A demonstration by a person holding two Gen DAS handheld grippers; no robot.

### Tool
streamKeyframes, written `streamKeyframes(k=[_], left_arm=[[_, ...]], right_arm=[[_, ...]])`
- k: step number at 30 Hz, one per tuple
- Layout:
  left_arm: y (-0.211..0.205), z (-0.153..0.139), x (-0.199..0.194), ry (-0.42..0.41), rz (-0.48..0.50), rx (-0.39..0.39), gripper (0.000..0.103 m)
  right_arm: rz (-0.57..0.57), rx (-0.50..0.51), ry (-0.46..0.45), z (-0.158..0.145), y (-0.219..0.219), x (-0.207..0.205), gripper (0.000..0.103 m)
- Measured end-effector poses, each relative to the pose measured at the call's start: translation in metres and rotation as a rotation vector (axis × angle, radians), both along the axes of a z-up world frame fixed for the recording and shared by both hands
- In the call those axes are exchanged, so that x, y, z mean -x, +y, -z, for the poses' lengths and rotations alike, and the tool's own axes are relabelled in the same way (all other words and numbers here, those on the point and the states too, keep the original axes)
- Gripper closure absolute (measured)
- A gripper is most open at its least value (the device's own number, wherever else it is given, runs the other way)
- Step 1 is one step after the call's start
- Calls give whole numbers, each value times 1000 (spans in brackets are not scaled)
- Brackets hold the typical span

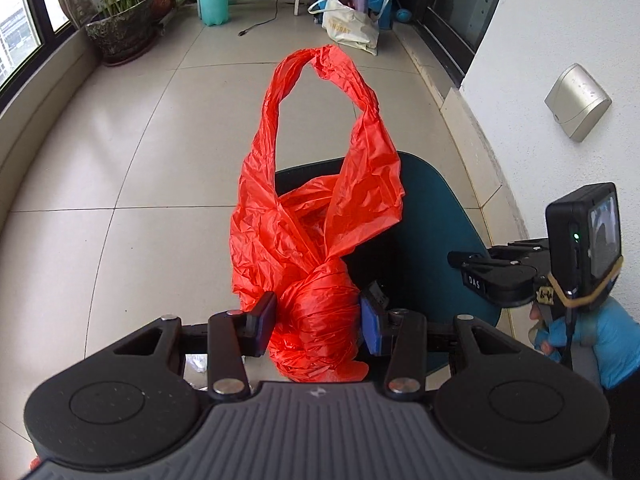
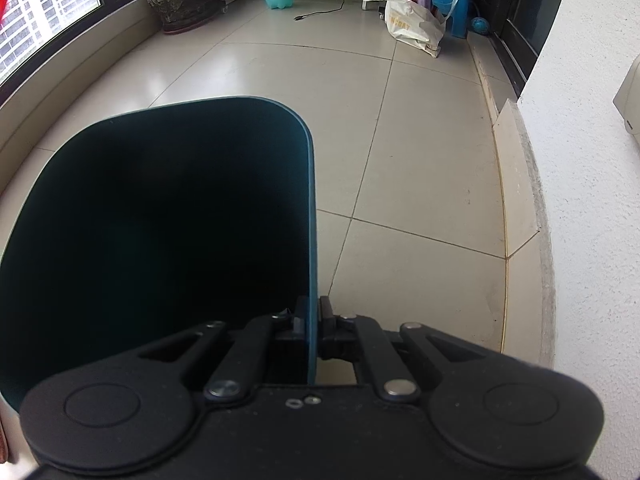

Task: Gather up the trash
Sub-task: 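Lift the red plastic bag with the left gripper over the bin, then open the left gripper to drop the red bag into the bin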

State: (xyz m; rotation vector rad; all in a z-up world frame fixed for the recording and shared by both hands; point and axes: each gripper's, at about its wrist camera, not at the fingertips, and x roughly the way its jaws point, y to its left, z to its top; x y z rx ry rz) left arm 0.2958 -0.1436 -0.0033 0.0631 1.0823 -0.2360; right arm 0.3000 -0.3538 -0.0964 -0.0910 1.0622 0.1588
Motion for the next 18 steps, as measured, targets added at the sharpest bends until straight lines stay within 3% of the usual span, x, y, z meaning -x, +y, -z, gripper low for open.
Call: streamKeyframes(k=[18], left_arm=[[-75, 138, -42, 267, 44, -121, 60]], right_arm=[[-93, 3, 28, -1, -12, 16, 95]])
